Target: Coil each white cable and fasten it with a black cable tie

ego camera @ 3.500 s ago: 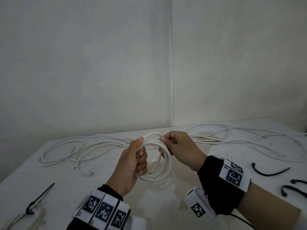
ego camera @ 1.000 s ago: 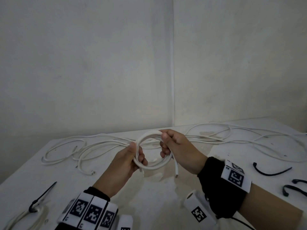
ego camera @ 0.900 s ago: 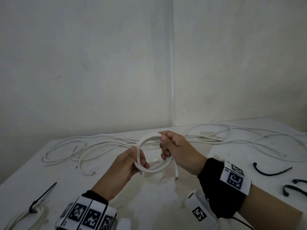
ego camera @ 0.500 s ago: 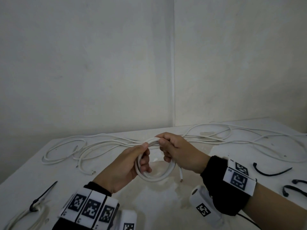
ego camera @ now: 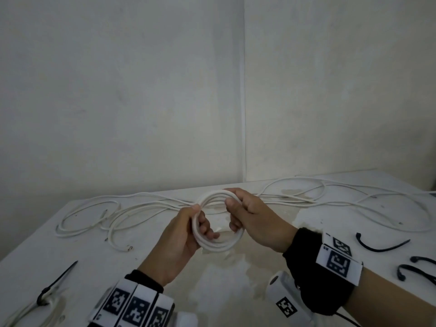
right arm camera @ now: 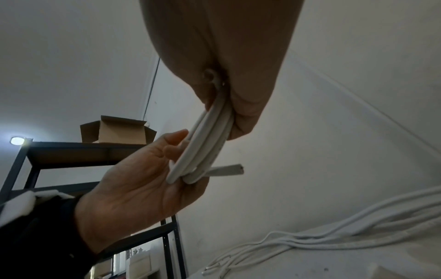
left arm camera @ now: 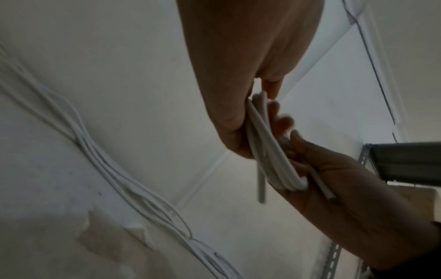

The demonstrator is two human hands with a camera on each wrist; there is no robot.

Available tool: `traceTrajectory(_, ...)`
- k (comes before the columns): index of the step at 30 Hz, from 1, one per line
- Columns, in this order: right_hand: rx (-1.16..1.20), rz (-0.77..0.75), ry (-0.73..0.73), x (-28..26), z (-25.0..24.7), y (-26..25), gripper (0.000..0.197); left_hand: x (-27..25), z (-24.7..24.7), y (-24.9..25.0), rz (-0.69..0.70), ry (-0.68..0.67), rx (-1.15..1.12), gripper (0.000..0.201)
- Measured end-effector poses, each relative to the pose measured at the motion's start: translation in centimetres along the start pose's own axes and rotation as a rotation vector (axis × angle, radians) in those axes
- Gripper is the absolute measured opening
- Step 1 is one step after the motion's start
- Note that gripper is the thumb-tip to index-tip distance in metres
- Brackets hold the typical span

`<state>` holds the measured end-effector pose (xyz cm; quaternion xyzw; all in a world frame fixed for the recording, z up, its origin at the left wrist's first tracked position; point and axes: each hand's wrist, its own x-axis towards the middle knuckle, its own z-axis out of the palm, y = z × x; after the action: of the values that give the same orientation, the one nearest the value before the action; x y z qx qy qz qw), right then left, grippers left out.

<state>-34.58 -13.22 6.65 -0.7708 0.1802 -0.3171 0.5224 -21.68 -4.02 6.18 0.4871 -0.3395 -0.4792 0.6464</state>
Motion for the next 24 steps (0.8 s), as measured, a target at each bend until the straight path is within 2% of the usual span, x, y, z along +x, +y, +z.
traceTrajectory(4,-0.201,0.016,-0.152,-0.3,-0.2,-0.4,0.017,0.0,-0.2,1.0,-0.127,-0.087,0.192,0.045)
traceTrajectory(7,-0.314,-0.020,-0.224,-0.5,-0.1,-0.7,0.018,-0.1,0.7,1.2,-0.112,-0.060,0.307,0.051)
traceTrajectory(10,-0.300,-0.044,-0.181,-0.4,0.0,-0.7,0.017,-0.4,1.6,0.5,-0.033,0.035,0.350,0.047)
traceTrajectory(13,-0.184,-0.037,-0.113,-0.3,0.2,-0.2,0.017,-0.2,1.8,0.1,0.002,0.128,0.243,0.045)
traceTrajectory(17,-0.095,-0.001,-0.041,-0.4,0.1,0.4,0.031,0.2,1.3,0.2,0.041,0.183,0.086,0.046)
traceTrajectory(21,-0.098,0.009,-0.047,-0.2,0.0,0.3,0.024,0.2,0.7,-0.1,0.001,0.094,0.053,0.047)
traceTrajectory(24,-0.223,-0.014,-0.129,-0.5,-0.2,-0.2,0.023,0.2,0.2,0.8,-0.056,-0.021,0.189,0.051)
